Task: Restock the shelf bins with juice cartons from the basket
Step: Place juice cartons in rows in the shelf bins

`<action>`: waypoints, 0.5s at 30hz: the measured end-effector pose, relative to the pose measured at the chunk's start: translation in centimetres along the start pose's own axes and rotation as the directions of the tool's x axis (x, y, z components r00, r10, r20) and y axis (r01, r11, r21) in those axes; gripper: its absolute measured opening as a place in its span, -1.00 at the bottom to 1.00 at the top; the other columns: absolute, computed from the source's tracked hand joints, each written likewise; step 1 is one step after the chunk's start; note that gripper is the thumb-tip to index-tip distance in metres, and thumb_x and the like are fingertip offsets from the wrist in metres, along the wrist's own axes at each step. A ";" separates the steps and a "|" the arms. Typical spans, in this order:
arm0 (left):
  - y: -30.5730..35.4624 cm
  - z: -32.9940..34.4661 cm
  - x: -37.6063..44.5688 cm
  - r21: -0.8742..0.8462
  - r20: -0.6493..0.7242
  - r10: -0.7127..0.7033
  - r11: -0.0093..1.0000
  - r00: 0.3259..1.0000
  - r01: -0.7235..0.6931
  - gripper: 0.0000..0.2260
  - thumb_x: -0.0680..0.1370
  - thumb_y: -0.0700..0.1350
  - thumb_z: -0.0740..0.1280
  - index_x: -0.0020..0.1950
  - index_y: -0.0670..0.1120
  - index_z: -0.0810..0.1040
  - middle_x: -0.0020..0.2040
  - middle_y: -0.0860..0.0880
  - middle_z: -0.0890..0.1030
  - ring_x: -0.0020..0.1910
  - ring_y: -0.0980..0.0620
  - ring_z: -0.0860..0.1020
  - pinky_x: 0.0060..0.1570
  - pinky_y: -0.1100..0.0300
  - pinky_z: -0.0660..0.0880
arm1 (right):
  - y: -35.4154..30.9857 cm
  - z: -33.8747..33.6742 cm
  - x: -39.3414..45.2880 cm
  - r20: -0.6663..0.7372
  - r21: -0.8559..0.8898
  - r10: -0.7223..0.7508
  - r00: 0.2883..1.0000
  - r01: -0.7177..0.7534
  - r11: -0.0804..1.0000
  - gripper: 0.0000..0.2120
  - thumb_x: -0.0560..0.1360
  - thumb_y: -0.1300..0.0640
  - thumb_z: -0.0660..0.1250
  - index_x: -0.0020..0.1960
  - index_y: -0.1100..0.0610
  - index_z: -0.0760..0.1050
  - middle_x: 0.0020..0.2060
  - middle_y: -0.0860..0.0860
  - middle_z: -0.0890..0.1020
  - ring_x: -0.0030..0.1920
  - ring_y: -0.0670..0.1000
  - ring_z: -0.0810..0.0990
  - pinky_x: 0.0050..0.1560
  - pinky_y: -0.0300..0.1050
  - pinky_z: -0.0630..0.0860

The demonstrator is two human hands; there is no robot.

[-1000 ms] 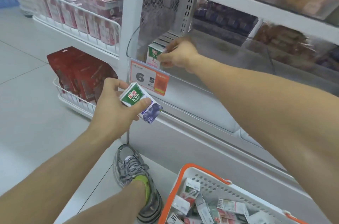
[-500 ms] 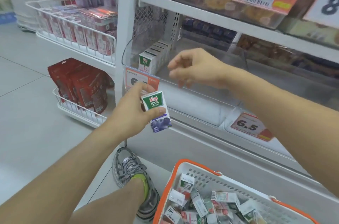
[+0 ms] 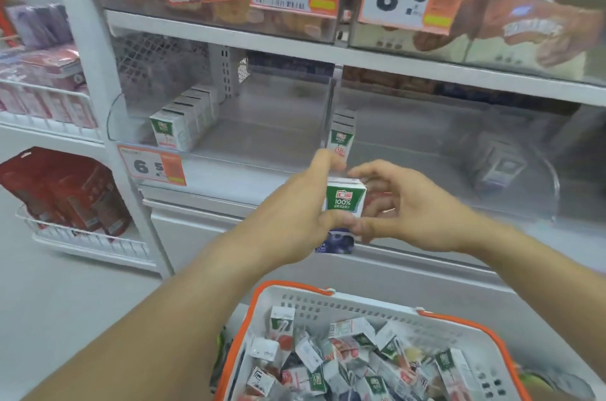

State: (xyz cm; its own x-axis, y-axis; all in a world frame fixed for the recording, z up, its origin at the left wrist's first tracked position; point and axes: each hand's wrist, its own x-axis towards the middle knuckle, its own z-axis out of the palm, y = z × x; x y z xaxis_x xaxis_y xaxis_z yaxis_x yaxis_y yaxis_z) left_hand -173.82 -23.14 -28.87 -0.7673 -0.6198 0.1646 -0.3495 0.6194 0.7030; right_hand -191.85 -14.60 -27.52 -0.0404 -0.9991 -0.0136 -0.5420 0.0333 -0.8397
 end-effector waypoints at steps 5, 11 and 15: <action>4.5 4.2 3.4 -0.039 0.011 0.126 0.991 0.992 -0.125 -0.47 0.54 0.05 0.41 0.40 0.15 0.20 0.10 0.06 0.58 -0.03 0.08 0.56 -0.01 0.06 0.55 | 3.8 -4.3 -4.8 -0.227 0.154 -0.007 0.974 0.043 0.987 -0.60 0.42 0.28 0.51 0.21 0.14 0.50 -0.07 0.13 0.69 -0.25 0.24 0.70 -0.15 0.09 0.67; 8.6 11.5 7.8 -0.102 -0.013 0.261 0.960 0.965 -0.261 -0.52 0.60 0.17 0.23 0.45 0.07 0.20 0.23 0.04 0.51 0.08 0.13 0.55 0.12 0.17 0.49 | 8.3 -8.9 -11.1 -0.604 0.305 0.057 0.795 0.164 0.938 -0.65 0.36 0.30 0.47 0.11 0.29 0.51 -0.26 0.15 0.71 -0.37 0.16 0.68 -0.28 -0.04 0.65; 8.2 14.6 10.0 0.137 -0.056 0.333 0.936 0.941 -0.323 -0.52 0.57 0.11 0.34 0.41 -0.04 0.33 0.23 0.01 0.52 0.22 0.03 0.46 0.23 -0.01 0.39 | 9.7 -14.3 -14.2 -0.853 0.182 0.008 0.522 0.282 0.942 -0.74 0.42 0.42 0.45 0.03 0.24 0.47 -0.28 0.01 0.73 -0.39 0.03 0.69 -0.31 -0.07 0.65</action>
State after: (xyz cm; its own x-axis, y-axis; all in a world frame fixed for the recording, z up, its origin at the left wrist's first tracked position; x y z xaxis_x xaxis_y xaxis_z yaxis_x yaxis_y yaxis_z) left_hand -192.17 -17.22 -31.54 -0.8084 -0.4041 0.4280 -0.1527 0.8462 0.5105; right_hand -208.49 0.30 -27.71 -0.7415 -0.4988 0.4487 -0.3692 -0.2551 -0.8937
